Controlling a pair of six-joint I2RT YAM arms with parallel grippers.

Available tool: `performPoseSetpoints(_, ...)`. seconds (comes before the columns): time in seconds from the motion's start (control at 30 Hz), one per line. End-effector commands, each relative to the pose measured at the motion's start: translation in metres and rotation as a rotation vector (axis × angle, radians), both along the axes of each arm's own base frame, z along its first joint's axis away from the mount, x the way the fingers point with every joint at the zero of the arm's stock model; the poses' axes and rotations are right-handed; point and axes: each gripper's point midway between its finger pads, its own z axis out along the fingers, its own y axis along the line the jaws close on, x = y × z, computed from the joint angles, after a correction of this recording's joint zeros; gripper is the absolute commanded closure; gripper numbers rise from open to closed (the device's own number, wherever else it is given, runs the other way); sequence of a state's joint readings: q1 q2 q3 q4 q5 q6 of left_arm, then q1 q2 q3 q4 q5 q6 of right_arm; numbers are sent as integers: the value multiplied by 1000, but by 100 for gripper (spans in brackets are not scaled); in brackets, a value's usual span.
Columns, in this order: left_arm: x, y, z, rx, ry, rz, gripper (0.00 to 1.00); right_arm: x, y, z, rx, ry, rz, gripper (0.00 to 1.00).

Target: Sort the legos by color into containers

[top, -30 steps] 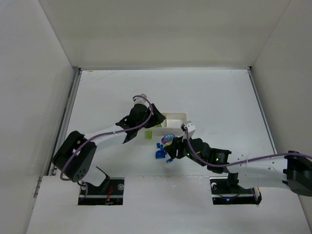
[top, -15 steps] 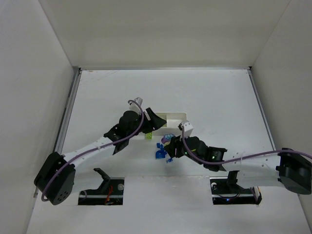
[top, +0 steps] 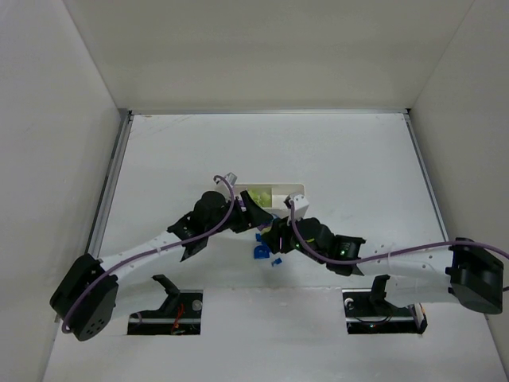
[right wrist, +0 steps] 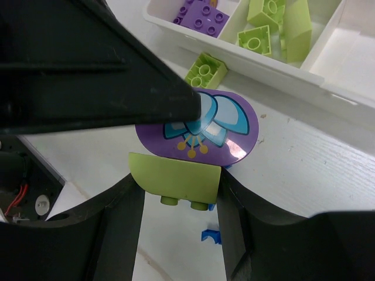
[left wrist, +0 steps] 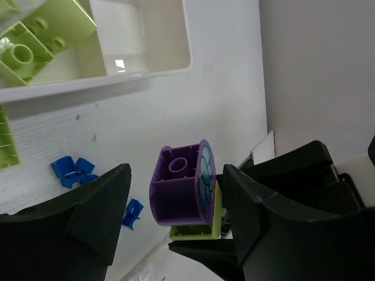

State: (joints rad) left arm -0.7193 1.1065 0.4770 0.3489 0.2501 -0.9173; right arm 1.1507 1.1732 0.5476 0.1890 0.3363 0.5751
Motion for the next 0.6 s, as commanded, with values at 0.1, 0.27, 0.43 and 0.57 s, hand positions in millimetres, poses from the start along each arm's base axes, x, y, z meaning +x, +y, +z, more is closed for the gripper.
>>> performPoseSetpoints(0.1, -11, -16, 21, -60, -40, -65, 48, 10, 18, 36, 90, -52, 6, 56)
performPoseSetpoints(0.27, -9, -13, 23, -72, -41, -48, 73, 10, 17, 36, 93, -53, 4, 56)
performPoseSetpoints(0.43, 7, 7, 27, -68, -66, 30, 81, 7, 12, 29, 90, -43, 1, 57)
performPoseSetpoints(0.57, 21, 26, 26, -53, -80, 97, 82, 5, 4, 29, 95, -47, -10, 57)
